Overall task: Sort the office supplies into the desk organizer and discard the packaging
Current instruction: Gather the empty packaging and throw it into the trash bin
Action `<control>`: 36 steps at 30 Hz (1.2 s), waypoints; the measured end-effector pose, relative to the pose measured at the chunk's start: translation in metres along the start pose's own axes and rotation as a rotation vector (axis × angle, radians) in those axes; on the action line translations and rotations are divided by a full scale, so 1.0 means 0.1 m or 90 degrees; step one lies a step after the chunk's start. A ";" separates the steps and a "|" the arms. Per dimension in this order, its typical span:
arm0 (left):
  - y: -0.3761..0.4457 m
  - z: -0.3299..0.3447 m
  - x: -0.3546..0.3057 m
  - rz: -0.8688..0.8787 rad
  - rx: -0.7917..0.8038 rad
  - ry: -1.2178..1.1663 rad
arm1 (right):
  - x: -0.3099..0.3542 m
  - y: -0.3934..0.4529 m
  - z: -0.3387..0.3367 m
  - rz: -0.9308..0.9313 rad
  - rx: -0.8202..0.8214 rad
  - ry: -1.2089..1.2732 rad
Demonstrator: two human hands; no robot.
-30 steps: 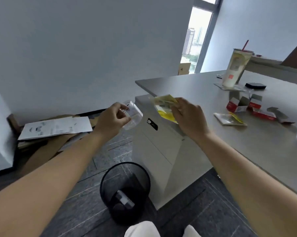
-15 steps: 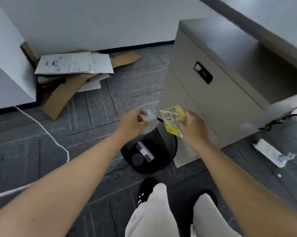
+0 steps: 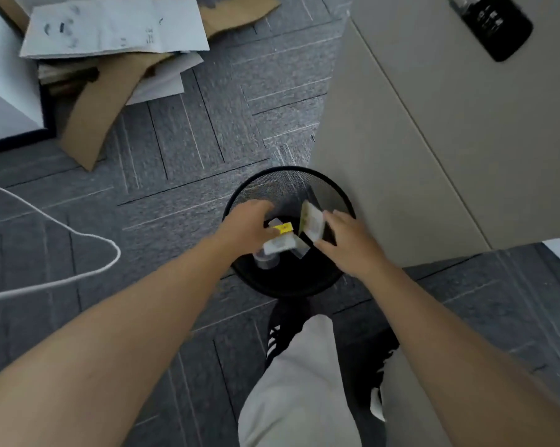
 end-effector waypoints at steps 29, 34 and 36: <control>-2.28 -1.93 -2.90 0.440 -0.342 0.182 | 0.37 -3.37 -2.83 0.046 -0.518 -0.207; -2.04 -1.72 -3.56 0.502 -0.276 0.152 | -0.17 -3.50 -3.17 0.124 -0.560 -0.167; -1.94 -1.64 -3.80 0.518 -0.242 0.138 | -0.39 -3.52 -3.29 0.150 -0.564 -0.163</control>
Point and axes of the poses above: each hand's wrist, its own y-axis towards the middle knuckle, its own z-axis out of the palm, x = y × z, the point moved 2 cm from there along y, towards the middle knuckle, and after that the axes turned 1 degree about -x, right-handed, at the moved point
